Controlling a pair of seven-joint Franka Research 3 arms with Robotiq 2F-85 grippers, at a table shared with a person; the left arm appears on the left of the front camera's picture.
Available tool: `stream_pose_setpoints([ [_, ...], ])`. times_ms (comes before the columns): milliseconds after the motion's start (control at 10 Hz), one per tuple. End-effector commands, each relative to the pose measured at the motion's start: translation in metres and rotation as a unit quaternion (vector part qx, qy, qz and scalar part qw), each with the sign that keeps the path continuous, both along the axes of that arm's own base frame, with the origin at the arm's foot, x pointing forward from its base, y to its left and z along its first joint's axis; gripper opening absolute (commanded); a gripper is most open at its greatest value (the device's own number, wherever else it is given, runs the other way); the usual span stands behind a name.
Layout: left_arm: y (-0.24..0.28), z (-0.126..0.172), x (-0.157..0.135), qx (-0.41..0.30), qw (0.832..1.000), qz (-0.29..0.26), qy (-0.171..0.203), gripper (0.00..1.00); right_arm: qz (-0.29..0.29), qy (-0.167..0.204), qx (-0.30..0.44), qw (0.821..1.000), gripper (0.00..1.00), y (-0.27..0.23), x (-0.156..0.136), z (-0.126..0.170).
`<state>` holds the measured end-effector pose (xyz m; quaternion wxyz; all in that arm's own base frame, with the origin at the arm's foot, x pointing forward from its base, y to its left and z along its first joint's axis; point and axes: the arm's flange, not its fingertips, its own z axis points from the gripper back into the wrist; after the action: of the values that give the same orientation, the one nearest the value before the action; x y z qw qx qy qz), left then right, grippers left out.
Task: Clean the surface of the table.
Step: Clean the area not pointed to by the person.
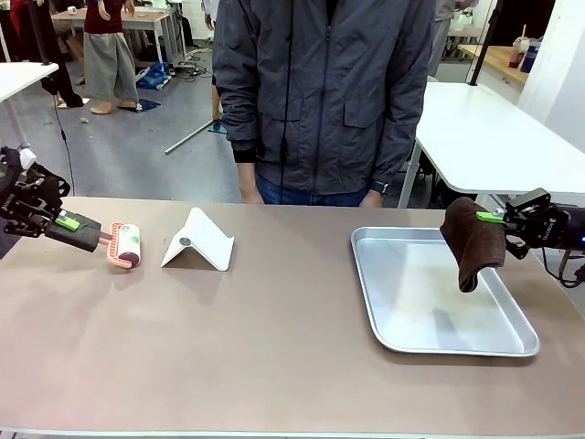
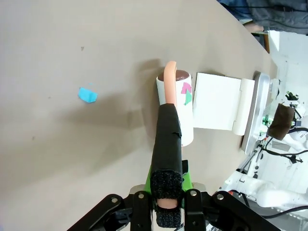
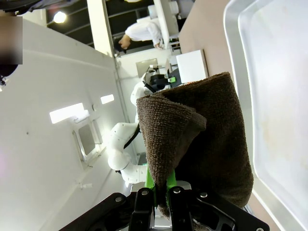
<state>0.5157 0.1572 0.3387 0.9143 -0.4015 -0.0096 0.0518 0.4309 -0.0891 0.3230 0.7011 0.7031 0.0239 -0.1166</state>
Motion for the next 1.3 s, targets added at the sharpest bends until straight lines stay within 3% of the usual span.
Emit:
stream_pose_setpoints([
  [0,-0.006,-0.027,-0.001,0.031,0.999,-0.014,0.023,0.10,0.001,-0.003,0.002,1.000,0.00,0.001,-0.001,0.002],
  [200,0.002,-0.016,-0.008,0.008,1.000,-0.010,-0.003,0.10,0.001,-0.003,0.002,1.000,0.00,0.001,-0.001,0.002],
  [500,0.007,0.034,-0.039,-0.051,0.993,-0.026,-0.107,0.10,0.001,-0.003,0.002,1.000,0.00,0.001,-0.001,0.002],
  [900,0.058,0.063,-0.077,-0.087,0.989,-0.014,-0.117,0.10,0.001,-0.003,0.002,1.000,0.00,0.001,-0.001,0.002],
  [1200,0.127,0.060,-0.107,-0.127,0.988,-0.002,-0.090,0.10,0.001,-0.003,0.002,1.000,0.00,0.001,-0.001,0.002],
])
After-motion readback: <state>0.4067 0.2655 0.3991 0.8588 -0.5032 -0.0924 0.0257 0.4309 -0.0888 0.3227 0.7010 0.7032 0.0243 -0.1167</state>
